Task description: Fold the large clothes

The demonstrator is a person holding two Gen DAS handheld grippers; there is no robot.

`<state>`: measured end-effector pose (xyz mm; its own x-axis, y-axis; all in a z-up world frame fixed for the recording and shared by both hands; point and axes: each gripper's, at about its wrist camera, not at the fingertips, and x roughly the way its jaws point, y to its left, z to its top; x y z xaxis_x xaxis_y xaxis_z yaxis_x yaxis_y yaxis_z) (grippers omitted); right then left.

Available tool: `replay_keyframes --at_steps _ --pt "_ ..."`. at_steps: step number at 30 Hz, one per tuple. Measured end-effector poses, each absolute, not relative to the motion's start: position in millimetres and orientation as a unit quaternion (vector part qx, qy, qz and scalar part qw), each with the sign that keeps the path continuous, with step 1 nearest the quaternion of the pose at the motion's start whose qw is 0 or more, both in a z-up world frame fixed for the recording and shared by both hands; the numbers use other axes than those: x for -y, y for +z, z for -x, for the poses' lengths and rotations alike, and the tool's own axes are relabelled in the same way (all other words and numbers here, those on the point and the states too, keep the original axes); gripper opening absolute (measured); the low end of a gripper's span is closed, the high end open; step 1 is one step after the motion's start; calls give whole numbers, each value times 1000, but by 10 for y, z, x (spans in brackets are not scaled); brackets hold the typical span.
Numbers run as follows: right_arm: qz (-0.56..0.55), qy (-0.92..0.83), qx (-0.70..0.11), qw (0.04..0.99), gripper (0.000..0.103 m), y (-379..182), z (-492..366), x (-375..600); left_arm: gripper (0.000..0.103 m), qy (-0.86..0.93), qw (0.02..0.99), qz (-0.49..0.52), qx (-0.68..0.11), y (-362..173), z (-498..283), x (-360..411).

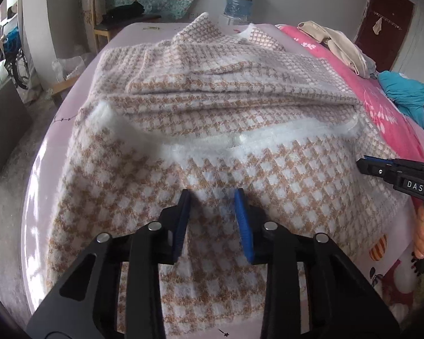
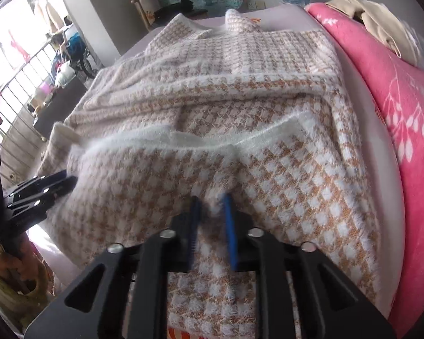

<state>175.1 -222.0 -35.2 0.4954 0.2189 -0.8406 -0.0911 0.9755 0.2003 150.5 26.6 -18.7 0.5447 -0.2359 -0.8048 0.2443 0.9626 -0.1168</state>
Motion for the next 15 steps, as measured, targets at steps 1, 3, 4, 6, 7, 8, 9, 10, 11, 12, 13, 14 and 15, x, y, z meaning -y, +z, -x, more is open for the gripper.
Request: replay_keyframes --at_steps 1,3,4,6,7,8,9,10,11,12,13,14,15 --pt "-54 86 -490 866 6 -325 -1742 2188 8 -139 880 -3 -454 -175 -1492 -278" --pt "-39 81 -474 876 5 -214 -1708 2137 7 -142 883 -3 -447 -120 -1494 -293" --pt "-35 77 -462 883 5 -128 -1691 2135 7 -142 887 -3 -439 -69 -1493 -308" --pt "-39 70 -441 894 5 25 -1696 2161 7 -140 897 0 -420 47 -1506 -339" --pt "-45 70 -433 897 5 86 -1703 2183 7 -139 901 2 -411 104 -1513 -355" --pt "-48 70 -427 900 5 131 -1721 2202 7 -139 906 3 -401 154 -1529 -368" --pt "-47 68 -424 902 5 145 -1742 2208 7 -139 908 0 -396 179 -1545 -368" --pt "-46 65 -423 903 5 128 -1773 2211 7 -138 909 -4 -394 176 -1573 -357" --pt "-46 63 -426 901 5 81 -1813 2216 7 -136 909 -6 -395 147 -1609 -343" --pt "-45 61 -430 900 5 30 -1845 2212 7 -134 906 -9 -402 83 -1656 -324" --pt "-44 58 -439 896 5 -70 -1896 2210 7 -132 899 -14 -417 -15 -1711 -306" --pt "-45 58 -447 891 5 -148 -1921 2200 8 -132 892 -14 -432 -102 -1758 -293" --pt "-47 62 -460 885 5 -235 -1947 2195 11 -134 887 -7 -443 -179 -1784 -300"
